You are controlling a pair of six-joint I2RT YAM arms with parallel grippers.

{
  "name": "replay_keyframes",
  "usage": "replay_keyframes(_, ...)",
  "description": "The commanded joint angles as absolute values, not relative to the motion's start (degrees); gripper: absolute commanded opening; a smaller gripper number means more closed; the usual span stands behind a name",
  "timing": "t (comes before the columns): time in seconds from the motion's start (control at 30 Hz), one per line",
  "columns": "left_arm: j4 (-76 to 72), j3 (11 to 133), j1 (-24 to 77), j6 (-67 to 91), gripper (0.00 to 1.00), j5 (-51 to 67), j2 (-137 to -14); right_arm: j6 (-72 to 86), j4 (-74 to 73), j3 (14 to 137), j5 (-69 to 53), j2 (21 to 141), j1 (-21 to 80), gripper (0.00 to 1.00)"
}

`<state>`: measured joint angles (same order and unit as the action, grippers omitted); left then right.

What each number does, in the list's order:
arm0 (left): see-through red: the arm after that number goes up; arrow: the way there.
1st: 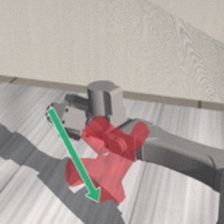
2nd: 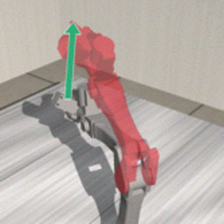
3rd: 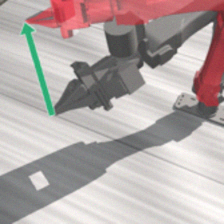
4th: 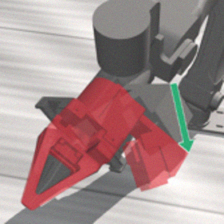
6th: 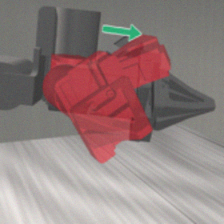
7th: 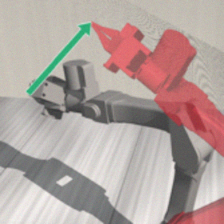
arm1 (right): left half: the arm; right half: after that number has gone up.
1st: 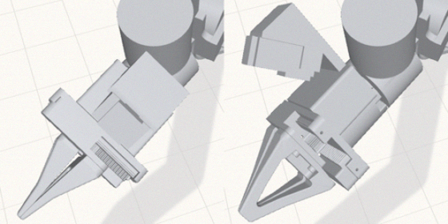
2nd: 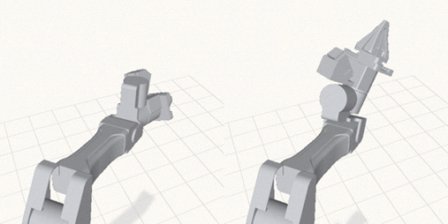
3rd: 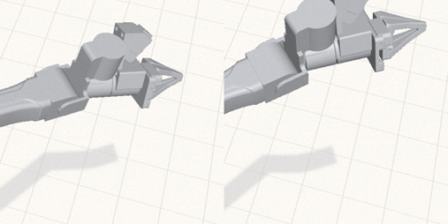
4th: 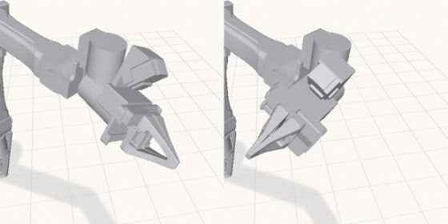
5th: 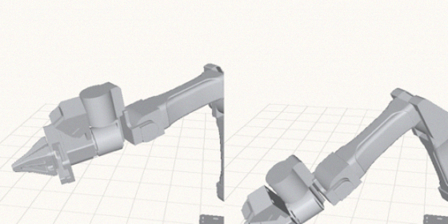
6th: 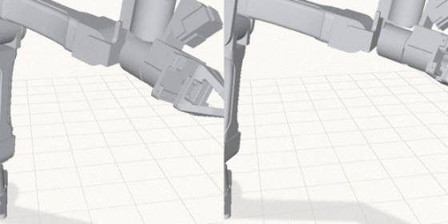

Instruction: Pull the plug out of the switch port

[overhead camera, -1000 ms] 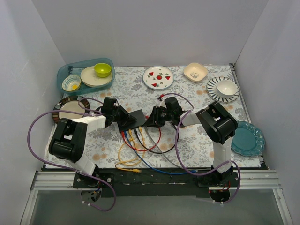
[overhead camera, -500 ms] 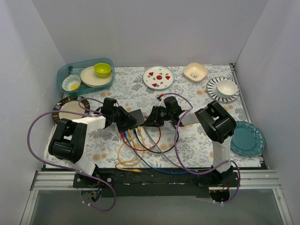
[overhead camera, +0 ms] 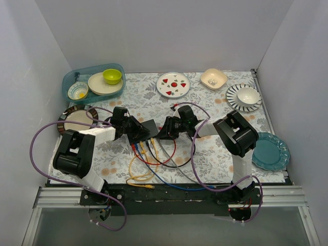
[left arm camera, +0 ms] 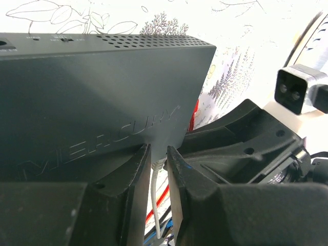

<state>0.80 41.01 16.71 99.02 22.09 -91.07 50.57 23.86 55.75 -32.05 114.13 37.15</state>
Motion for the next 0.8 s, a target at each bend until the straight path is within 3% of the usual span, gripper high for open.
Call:
replay_keyframes(0.0, 3.08, 40.08, 16.79, 98.00, 0.20, 21.36, -90.35, 52.73, 21.53, 57.22, -31.73, 115.75, 37.53, 0.37)
replay_keyframes(0.13, 3.08, 40.08, 16.79, 98.00, 0.20, 21.62, -90.18, 55.19, 22.50, 58.01, -31.99, 117.07, 37.53, 0.30)
replay_keyframes(0.4, 3.87, 39.46, 16.79, 96.24, 0.21, 21.09, -88.25, 62.84, 31.98, 55.11, -33.83, 118.12, 37.53, 0.26)
replay_keyframes(0.63, 1.24, 35.78, 16.87, 98.87, 0.22, 23.20, -81.32, 62.41, 33.93, 53.00, -34.63, 118.39, 37.53, 0.04)
replay_keyframes(0.77, -3.07, 34.37, 16.96, 100.37, 0.23, 28.72, -81.47, 59.25, 31.56, 52.47, -34.54, 117.77, 37.53, 0.01)
